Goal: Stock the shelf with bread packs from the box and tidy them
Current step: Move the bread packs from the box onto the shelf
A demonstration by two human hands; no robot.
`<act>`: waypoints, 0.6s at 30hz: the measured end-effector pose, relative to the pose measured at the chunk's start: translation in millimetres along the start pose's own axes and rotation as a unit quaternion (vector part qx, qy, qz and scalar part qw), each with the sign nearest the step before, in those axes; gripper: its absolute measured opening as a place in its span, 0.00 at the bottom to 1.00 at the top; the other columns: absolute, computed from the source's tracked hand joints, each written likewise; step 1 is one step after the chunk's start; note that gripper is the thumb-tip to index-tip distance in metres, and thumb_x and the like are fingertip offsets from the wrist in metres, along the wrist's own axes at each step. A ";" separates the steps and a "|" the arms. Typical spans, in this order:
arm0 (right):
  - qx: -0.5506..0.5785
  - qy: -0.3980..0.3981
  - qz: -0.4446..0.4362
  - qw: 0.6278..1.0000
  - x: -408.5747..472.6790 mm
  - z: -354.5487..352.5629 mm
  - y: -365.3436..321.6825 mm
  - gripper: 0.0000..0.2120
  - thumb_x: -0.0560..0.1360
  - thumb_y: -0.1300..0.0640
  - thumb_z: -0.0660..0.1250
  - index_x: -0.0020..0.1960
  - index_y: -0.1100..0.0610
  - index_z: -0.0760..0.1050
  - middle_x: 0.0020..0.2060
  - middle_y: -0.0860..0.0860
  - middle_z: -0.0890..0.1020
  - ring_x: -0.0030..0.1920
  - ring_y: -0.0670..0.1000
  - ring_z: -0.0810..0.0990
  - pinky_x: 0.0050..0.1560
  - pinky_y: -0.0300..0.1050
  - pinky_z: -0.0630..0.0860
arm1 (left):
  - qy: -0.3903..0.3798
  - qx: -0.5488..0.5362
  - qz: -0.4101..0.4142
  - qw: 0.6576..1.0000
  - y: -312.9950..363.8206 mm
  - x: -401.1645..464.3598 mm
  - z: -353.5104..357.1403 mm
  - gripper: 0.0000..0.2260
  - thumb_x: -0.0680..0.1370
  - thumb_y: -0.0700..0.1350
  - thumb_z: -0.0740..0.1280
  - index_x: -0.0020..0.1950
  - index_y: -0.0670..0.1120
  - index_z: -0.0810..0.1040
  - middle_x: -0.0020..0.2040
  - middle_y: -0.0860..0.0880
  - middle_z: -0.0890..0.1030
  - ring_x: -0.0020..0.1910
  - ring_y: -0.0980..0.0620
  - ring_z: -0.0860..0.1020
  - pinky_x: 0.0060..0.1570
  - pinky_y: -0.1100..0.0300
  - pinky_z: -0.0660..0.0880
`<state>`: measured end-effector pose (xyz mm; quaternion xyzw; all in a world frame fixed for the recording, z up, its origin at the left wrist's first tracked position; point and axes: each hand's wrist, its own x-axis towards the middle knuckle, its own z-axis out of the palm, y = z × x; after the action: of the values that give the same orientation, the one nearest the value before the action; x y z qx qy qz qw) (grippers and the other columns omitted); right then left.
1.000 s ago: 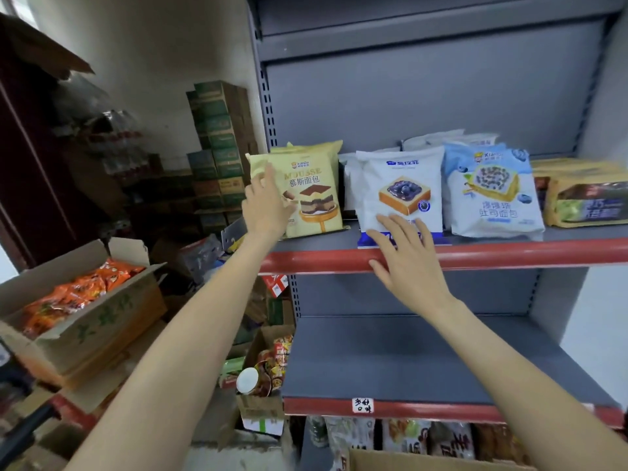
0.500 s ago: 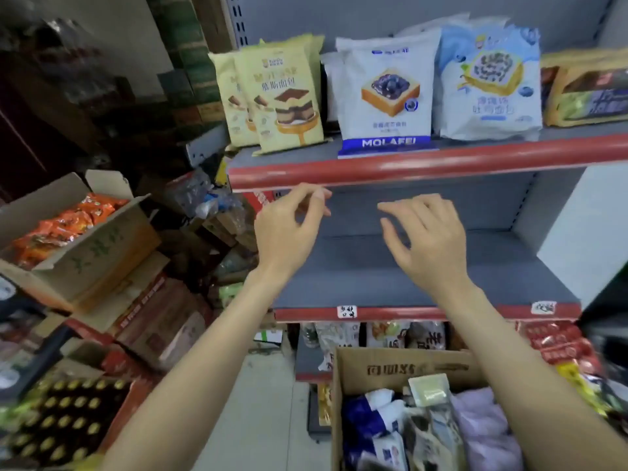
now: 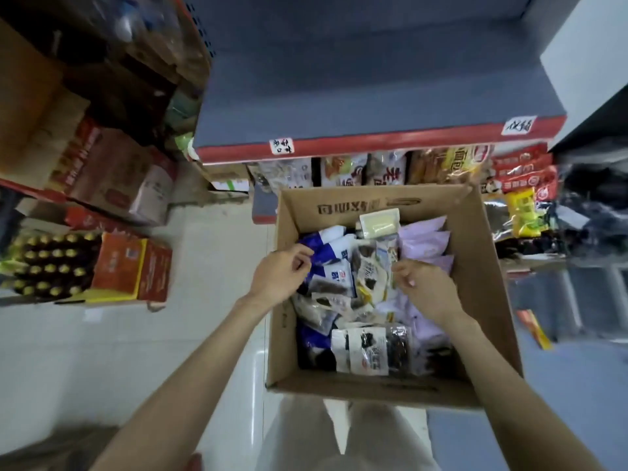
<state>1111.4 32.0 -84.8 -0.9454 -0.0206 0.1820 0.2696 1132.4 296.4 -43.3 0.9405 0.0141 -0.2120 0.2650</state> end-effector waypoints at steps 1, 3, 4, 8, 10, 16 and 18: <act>0.013 0.010 0.010 1.000 -2.4 10.3 7.7 0.11 0.79 0.59 0.58 0.54 0.55 0.79 0.42 0.56 0.82 0.36 0.55 0.75 0.29 0.41 0.63 | -0.006 -0.005 -0.002 1.000 -5.5 3.6 20.5 0.11 0.78 0.45 0.64 0.60 0.52 0.77 0.54 0.54 0.82 0.53 0.54 0.79 0.51 0.62 0.72; 0.022 0.063 0.007 0.998 -3.1 33.7 23.7 0.14 0.75 0.56 0.55 0.38 0.50 0.78 0.27 0.54 0.76 0.25 0.53 0.71 0.27 0.38 0.59 | -0.038 0.032 -0.002 0.999 -18.6 11.9 59.2 0.12 0.77 0.46 0.65 0.61 0.52 0.76 0.57 0.53 0.80 0.54 0.52 0.79 0.52 0.59 0.74; 0.015 0.076 0.016 0.997 -2.5 45.8 32.4 0.13 0.74 0.56 0.57 0.36 0.52 0.78 0.25 0.55 0.75 0.24 0.55 0.73 0.27 0.38 0.62 | -0.055 0.060 0.001 0.997 -25.2 16.4 76.5 0.12 0.77 0.47 0.66 0.61 0.53 0.75 0.59 0.53 0.79 0.55 0.51 0.78 0.53 0.57 0.74; 0.017 0.034 0.090 0.995 6.7 86.2 62.6 0.10 0.74 0.61 0.66 0.54 0.56 0.80 0.42 0.62 0.82 0.41 0.63 0.80 0.37 0.51 0.77 | -0.097 0.197 0.021 0.975 -51.9 33.6 131.8 0.20 0.75 0.57 0.66 0.65 0.53 0.73 0.64 0.51 0.75 0.64 0.49 0.70 0.65 0.53 0.66; 0.021 0.034 0.100 0.994 13.9 100.0 70.3 0.10 0.74 0.60 0.66 0.55 0.57 0.79 0.45 0.61 0.81 0.43 0.63 0.80 0.40 0.53 0.77 | -0.102 0.231 0.012 0.968 -65.1 42.1 148.7 0.23 0.74 0.59 0.67 0.67 0.53 0.72 0.66 0.50 0.73 0.66 0.48 0.69 0.68 0.50 0.63; 0.043 0.067 0.110 0.991 44.5 131.7 78.6 0.12 0.75 0.60 0.66 0.57 0.59 0.77 0.54 0.60 0.78 0.53 0.64 0.76 0.51 0.54 0.74 | -0.131 0.255 -0.014 0.958 -88.0 66.0 173.4 0.21 0.75 0.48 0.68 0.68 0.55 0.70 0.63 0.49 0.74 0.64 0.47 0.71 0.64 0.52 0.68; 0.042 0.048 0.119 0.991 55.0 137.4 79.3 0.14 0.74 0.60 0.66 0.59 0.59 0.75 0.57 0.60 0.75 0.54 0.64 0.75 0.53 0.55 0.75 | -0.124 0.242 -0.008 0.962 -91.6 69.3 175.7 0.16 0.77 0.48 0.65 0.65 0.54 0.73 0.61 0.50 0.76 0.59 0.48 0.75 0.57 0.53 0.73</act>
<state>1109.2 40.8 -252.4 -0.9367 0.1129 0.1678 0.2857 1113.9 280.5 -251.8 0.9429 -0.0626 -0.3260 0.0269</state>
